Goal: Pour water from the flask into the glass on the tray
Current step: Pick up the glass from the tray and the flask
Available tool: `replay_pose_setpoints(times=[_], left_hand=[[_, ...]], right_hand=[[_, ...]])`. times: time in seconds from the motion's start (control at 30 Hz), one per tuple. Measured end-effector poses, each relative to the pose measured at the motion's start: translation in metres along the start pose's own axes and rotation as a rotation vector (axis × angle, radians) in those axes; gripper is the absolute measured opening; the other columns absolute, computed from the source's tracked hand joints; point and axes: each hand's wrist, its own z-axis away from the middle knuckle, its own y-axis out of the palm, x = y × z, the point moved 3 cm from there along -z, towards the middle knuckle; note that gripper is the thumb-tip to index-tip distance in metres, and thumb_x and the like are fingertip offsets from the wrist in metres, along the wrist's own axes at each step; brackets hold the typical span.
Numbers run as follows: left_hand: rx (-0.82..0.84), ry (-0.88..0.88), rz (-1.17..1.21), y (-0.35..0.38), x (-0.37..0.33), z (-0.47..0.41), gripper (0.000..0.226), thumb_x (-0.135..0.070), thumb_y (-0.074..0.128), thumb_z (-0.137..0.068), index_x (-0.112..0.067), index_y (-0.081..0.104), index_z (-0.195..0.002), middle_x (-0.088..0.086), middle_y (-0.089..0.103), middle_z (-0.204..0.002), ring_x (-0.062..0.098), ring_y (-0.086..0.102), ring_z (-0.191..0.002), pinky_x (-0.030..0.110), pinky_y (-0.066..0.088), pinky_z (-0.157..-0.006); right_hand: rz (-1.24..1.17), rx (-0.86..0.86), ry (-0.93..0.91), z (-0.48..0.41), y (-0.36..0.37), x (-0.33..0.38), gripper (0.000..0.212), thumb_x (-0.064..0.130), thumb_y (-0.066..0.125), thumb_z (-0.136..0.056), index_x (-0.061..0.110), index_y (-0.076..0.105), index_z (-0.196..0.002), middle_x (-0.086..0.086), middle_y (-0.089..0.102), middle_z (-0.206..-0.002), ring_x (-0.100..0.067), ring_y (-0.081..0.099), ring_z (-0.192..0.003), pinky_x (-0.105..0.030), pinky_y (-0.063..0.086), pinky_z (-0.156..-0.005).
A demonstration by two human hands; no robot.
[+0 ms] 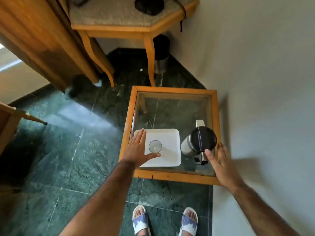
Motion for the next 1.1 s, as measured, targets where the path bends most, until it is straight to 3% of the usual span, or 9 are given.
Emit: replay_pose_setpoints(times=[0.1,0.2,0.3,0.43,0.57,0.63,0.77,0.9,1.1], left_hand=[[-0.104,-0.081,0.249,0.035,0.017,-0.017,0.133,-0.075,0.085,-0.063,-0.015,0.023,-0.164,0.001,0.033,-0.168,0.016,0.033,-0.152,0.044,0.033,-0.126],[-0.164,-0.250,0.546,0.081,0.037,-0.028,0.144,-0.075,0.092,-0.047,-0.021,0.030,-0.165,-0.006,0.040,-0.166,0.014,0.040,-0.149,0.038,0.035,-0.121],[-0.222,-0.283,0.749,0.122,0.055,-0.037,0.133,-0.071,0.096,-0.042,-0.031,0.044,-0.158,-0.014,0.053,-0.155,0.012,0.049,-0.142,0.036,0.042,-0.118],[-0.302,-0.302,0.909,0.168,0.069,-0.047,0.096,-0.040,0.103,-0.056,-0.030,0.063,-0.142,-0.012,0.067,-0.142,0.013,0.061,-0.136,0.028,0.051,-0.110],[-0.368,-0.293,0.935,0.175,0.065,-0.051,0.082,-0.039,0.103,-0.058,-0.038,0.067,-0.132,-0.019,0.071,-0.132,0.001,0.066,-0.124,0.006,0.051,-0.092],[-0.374,-0.285,0.948,0.174,0.061,-0.054,0.079,-0.038,0.103,-0.059,-0.038,0.067,-0.130,-0.017,0.072,-0.130,0.004,0.067,-0.123,0.009,0.053,-0.094],[-0.403,-0.273,0.920,0.170,0.057,-0.060,0.072,-0.033,0.101,-0.065,-0.031,0.068,-0.129,-0.010,0.073,-0.128,0.017,0.069,-0.122,0.034,0.057,-0.108],[-0.410,-0.262,0.870,0.162,0.058,-0.066,0.067,-0.027,0.100,-0.067,-0.028,0.069,-0.127,-0.010,0.074,-0.124,0.015,0.071,-0.119,0.037,0.058,-0.106],[-0.408,-0.226,0.868,0.129,0.045,-0.066,0.072,-0.025,0.099,-0.071,-0.022,0.066,-0.135,0.000,0.071,-0.134,0.026,0.068,-0.125,0.045,0.057,-0.107]], right_hand=[[-0.254,-0.084,0.034,0.003,0.025,-0.017,0.093,0.091,0.034,-0.088,0.028,0.051,-0.154,-0.006,0.056,-0.157,-0.022,0.048,-0.147,-0.052,0.037,-0.122],[-0.423,-0.194,0.101,0.005,0.050,-0.033,0.087,0.099,0.037,-0.081,0.029,0.066,-0.125,-0.001,0.074,-0.117,-0.013,0.065,-0.114,-0.039,0.051,-0.096],[-0.612,-0.251,0.087,0.005,0.066,-0.037,0.052,0.098,0.043,-0.079,0.067,0.072,-0.110,0.033,0.076,-0.111,0.012,0.065,-0.112,-0.030,0.044,-0.102],[-0.762,-0.352,-0.070,-0.001,0.085,-0.051,0.056,0.079,0.050,-0.096,0.032,0.081,-0.098,-0.001,0.080,-0.105,-0.030,0.071,-0.116,-0.062,0.043,-0.113],[-0.877,-0.437,-0.139,-0.005,0.093,-0.054,0.047,0.071,0.059,-0.096,0.029,0.079,-0.087,0.004,0.074,-0.085,-0.027,0.068,-0.094,-0.062,0.047,-0.107],[-0.940,-0.447,-0.149,-0.007,0.097,-0.054,0.043,0.068,0.062,-0.095,0.030,0.078,-0.084,0.007,0.070,-0.080,-0.022,0.063,-0.085,-0.056,0.048,-0.099],[-1.039,-0.441,-0.185,-0.011,0.103,-0.049,0.035,0.058,0.062,-0.100,0.032,0.073,-0.081,0.013,0.063,-0.077,-0.016,0.056,-0.080,-0.041,0.044,-0.088],[-1.085,-0.473,-0.238,-0.019,0.105,-0.051,0.035,0.039,0.052,-0.105,0.034,0.070,-0.075,0.019,0.059,-0.074,-0.012,0.051,-0.074,-0.025,0.044,-0.077],[-1.152,-0.493,-0.197,-0.035,0.078,-0.056,0.041,0.036,0.053,-0.105,0.034,0.071,-0.068,0.018,0.055,-0.066,-0.010,0.046,-0.068,-0.028,0.037,-0.077]])
